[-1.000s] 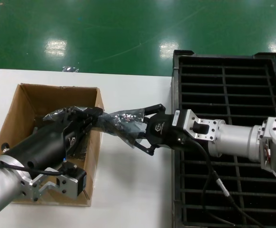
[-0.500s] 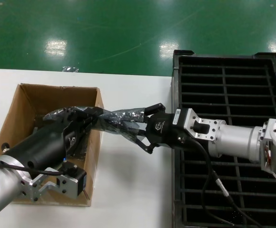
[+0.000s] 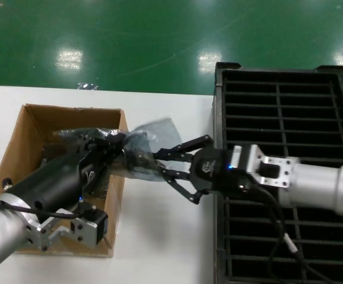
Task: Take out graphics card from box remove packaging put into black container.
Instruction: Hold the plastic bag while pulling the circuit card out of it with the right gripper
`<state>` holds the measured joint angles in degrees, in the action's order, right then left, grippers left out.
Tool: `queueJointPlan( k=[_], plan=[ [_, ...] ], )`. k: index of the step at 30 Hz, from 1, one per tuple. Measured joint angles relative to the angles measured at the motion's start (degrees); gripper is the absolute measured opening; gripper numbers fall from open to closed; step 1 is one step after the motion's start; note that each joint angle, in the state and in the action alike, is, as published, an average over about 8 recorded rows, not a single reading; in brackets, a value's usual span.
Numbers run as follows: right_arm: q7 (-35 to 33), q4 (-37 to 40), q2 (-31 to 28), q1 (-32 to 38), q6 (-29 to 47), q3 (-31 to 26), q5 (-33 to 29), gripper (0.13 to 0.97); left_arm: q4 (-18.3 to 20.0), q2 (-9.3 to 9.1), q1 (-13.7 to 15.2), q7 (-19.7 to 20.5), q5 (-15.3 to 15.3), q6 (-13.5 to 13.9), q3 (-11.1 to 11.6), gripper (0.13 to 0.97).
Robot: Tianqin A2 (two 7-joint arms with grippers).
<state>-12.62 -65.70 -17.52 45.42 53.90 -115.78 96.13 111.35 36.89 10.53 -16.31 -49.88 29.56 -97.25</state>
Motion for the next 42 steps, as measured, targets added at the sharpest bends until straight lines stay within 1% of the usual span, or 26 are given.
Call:
queueJointPlan(
  k=[8, 14, 20, 32, 36, 42],
  plan=[
    [5.26, -10.48, -6.07, -3.83, -1.71, 1.21, -0.61, 0.188, 0.00, 0.00, 0.00, 0.00, 0.00, 0.00, 0.00, 0.139],
    [7.15, -14.22, -7.83, -5.74, -4.07, 2.02, -0.86, 0.188, 0.00, 0.00, 0.00, 0.00, 0.00, 0.00, 0.00, 0.139],
    [6.61, -13.17, -6.71, -5.70, -4.64, 1.30, -0.59, 0.188, 0.00, 0.00, 0.00, 0.00, 0.00, 0.00, 0.00, 0.138],
    [2.88, -5.95, -2.04, -1.27, -2.11, -1.65, -0.31, 0.188, 0.00, 0.00, 0.00, 0.00, 0.00, 0.00, 0.00, 0.138],
    [2.92, -5.95, -1.44, -0.25, -1.81, -2.16, -0.54, 0.188, 0.00, 0.00, 0.00, 0.00, 0.00, 0.00, 0.00, 0.138],
    [4.37, -8.05, -1.64, -0.15, -2.12, -2.55, -0.99, 0.188, 0.01, 0.00, 0.00, 0.00, 0.00, 0.00, 0.00, 0.138]
  ],
)
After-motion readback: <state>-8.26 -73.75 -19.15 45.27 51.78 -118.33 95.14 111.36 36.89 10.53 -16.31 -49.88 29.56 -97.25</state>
